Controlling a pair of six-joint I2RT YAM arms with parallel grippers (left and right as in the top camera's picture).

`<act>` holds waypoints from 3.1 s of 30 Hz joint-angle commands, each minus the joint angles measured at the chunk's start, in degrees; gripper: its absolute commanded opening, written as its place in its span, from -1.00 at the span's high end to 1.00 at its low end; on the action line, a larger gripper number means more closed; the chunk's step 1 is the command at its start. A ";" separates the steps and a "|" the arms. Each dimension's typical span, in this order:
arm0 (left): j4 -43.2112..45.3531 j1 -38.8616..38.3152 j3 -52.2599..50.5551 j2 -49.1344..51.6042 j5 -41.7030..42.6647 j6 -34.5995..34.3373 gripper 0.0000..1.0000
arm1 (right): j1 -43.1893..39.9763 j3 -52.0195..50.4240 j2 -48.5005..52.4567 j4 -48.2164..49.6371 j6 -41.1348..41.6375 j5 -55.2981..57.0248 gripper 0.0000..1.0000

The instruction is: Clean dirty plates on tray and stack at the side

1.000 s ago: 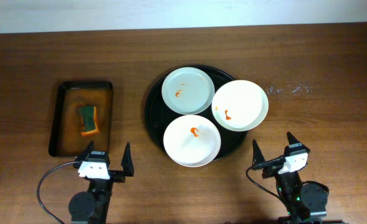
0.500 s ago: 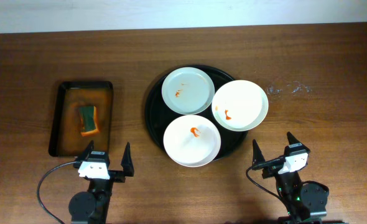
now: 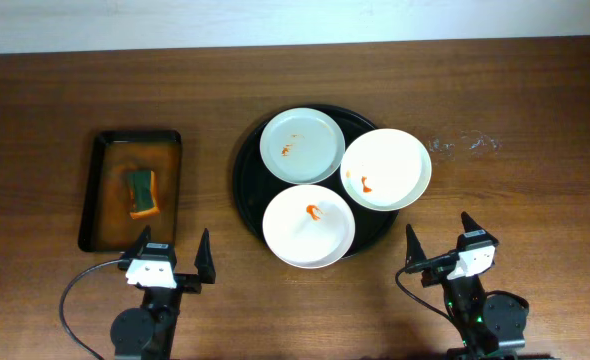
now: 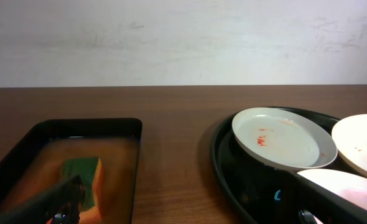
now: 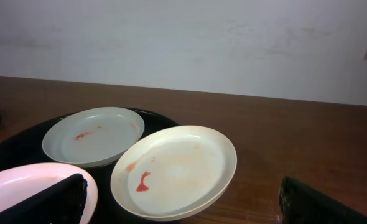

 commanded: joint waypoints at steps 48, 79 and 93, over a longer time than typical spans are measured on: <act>-0.26 -0.22 -0.28 -0.44 -0.61 1.09 -0.98 | 0.35 -0.28 -0.48 -0.26 -0.20 1.25 -0.97; -15.26 -0.22 16.37 17.70 -5.92 -2.75 -0.98 | 0.35 19.45 20.52 -12.39 14.80 1.18 -0.97; -42.49 -0.22 49.46 45.97 3.91 -2.75 -0.98 | 0.35 49.46 51.98 -40.50 14.69 -10.73 -0.97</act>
